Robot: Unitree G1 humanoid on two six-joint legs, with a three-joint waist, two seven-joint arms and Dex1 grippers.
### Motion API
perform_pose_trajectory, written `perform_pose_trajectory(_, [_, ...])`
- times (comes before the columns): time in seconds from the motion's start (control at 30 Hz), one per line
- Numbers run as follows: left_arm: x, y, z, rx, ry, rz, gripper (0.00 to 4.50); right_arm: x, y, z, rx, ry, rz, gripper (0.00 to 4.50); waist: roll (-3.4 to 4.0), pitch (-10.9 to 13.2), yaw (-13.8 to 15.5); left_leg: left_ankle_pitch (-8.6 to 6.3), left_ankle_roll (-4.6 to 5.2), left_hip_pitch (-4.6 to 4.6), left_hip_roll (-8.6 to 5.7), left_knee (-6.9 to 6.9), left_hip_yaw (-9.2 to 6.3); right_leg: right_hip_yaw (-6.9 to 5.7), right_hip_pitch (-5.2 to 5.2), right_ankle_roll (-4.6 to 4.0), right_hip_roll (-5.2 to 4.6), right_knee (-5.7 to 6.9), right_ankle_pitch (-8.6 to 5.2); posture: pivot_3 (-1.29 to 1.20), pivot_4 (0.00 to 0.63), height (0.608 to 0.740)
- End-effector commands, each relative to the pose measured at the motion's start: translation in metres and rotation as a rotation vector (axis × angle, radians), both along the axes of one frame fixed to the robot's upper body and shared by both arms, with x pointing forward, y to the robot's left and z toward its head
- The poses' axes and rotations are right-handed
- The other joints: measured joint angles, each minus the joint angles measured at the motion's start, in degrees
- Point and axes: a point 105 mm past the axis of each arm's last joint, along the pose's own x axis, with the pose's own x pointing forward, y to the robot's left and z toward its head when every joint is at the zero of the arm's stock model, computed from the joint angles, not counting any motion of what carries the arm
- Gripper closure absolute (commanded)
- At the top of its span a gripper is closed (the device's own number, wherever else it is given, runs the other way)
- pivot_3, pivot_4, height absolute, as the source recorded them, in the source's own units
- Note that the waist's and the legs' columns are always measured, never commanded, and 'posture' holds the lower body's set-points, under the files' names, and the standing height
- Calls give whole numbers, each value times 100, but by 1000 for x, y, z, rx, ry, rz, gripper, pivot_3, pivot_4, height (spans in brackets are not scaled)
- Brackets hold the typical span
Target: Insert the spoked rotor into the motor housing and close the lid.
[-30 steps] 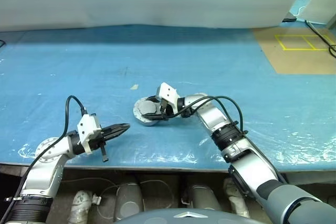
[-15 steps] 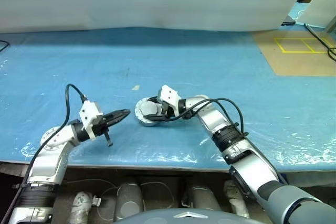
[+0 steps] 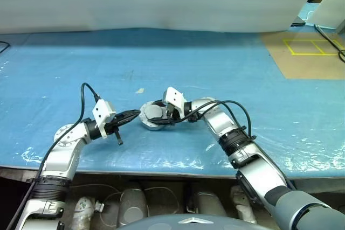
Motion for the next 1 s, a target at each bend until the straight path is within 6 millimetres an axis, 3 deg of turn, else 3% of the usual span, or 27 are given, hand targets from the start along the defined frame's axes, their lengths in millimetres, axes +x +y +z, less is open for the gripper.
perform_pose_trajectory(0.03, [6, 2, -2, 42, -3, 21, 4500, -8, -24, -47, -145, 139, -67, 1527, 0, 0, -2, 0, 0, 0, -1, -2, 0, 1, -1, 1, 0, 0, 0, 0, 150, 740])
perform_pose_trajectory(0.5, [12, -11, -20, 73, 73, 57, 4500, -11, -26, -50, -158, 138, -64, 1527, 0, 0, 2, 0, 0, -2, -15, -19, -4, 8, -8, 11, -10, -8, -7, 0, 150, 740])
perform_pose_trajectory(0.7, [10, -10, -47, 182, 108, 65, 4500, -13, -29, -50, -159, 143, -65, 1527, 7, -17, 25, 0, 0, 1, -46, -37, -15, 19, -2, 26, -23, -21, -16, 0, 150, 740])
perform_pose_trajectory(0.83, [9, -16, -51, 185, 102, 53, 4500, -10, -25, -41, -108, 140, -84, 1527, 8, -49, 52, 0, 1, 5, -60, -45, -48, 27, 10, 43, -37, -35, -25, 0, 150, 740])
perform_pose_trajectory(1.0, [11, -18, -50, 176, 96, 51, 4500, -4, -16, -13, 22, 129, -97, 1527, 7, -51, 56, -1, 1, 0, -60, -61, -56, 26, 17, 44, -32, -80, -26, 0, 150, 740])
